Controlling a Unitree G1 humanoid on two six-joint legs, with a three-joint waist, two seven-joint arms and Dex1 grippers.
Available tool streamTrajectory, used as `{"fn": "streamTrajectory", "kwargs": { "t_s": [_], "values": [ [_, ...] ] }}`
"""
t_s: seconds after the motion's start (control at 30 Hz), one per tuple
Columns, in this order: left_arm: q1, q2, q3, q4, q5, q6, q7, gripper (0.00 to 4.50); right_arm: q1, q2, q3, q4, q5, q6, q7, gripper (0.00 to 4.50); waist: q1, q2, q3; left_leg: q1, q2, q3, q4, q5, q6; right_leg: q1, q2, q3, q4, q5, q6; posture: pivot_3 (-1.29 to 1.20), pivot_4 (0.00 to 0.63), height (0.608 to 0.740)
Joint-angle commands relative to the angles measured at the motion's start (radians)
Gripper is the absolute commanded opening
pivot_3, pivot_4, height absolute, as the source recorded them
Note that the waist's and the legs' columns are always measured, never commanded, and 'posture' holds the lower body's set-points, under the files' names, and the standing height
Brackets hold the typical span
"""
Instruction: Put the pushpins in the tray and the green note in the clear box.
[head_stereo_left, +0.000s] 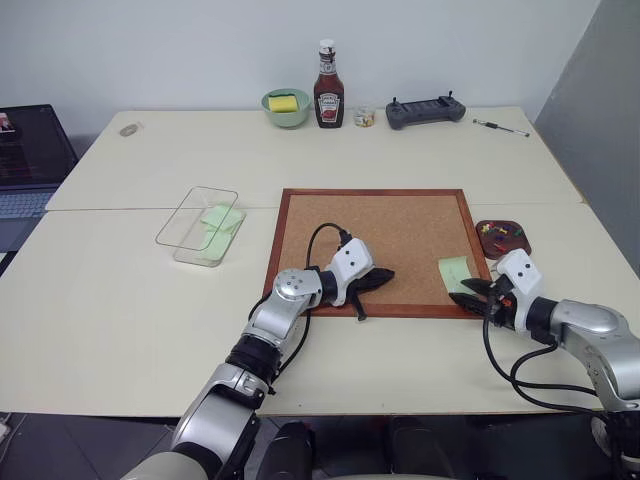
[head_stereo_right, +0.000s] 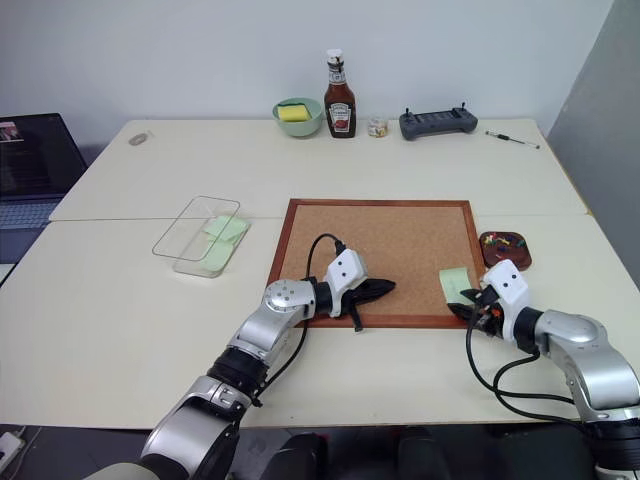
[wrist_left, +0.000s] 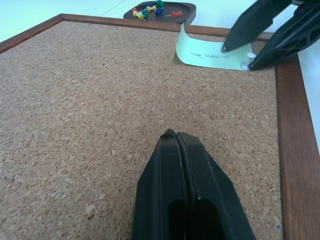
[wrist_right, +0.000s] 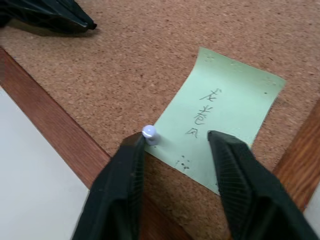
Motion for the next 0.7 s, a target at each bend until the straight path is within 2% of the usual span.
{"fn": "streamTrajectory", "kwargs": {
  "t_s": [0.03,0.17,0.4,0.7],
  "values": [
    [0.048,0.005,-0.038,0.039,0.032,0.030,-0.007,0.00,-0.004,-0.005,-0.016,-0.014,-0.005,-0.015,-0.002,1.02,0.000,0.000,0.000,0.000,0.000,0.000,0.000,0.000,0.000,0.000,0.000,0.000,0.000,0.000,0.000,0.00,0.150,0.740],
    [0.050,0.008,-0.040,0.035,0.031,0.030,-0.008,0.00,0.000,-0.009,-0.020,-0.024,0.002,-0.012,0.001,0.07,0.000,0.000,0.000,0.000,0.000,0.000,0.000,0.000,0.000,0.000,0.000,0.000,0.000,0.000,0.000,0.00,0.150,0.740],
    [0.053,0.005,-0.034,0.027,0.020,0.046,-0.008,0.00,0.019,-0.066,-0.062,-0.076,0.036,0.007,0.050,0.02,0.003,0.000,0.000,-0.001,0.000,0.000,0.000,0.000,0.000,0.000,0.000,0.000,0.000,0.000,0.000,0.00,0.150,0.740],
    [0.053,0.008,-0.033,0.027,0.021,0.055,0.000,0.00,-0.055,-0.091,-0.074,-0.128,0.082,0.042,0.069,0.02,0.002,-0.001,-0.001,0.000,0.000,0.000,0.000,0.000,0.000,0.000,0.000,0.000,0.000,0.000,0.000,0.00,0.150,0.740]
  ]
}}
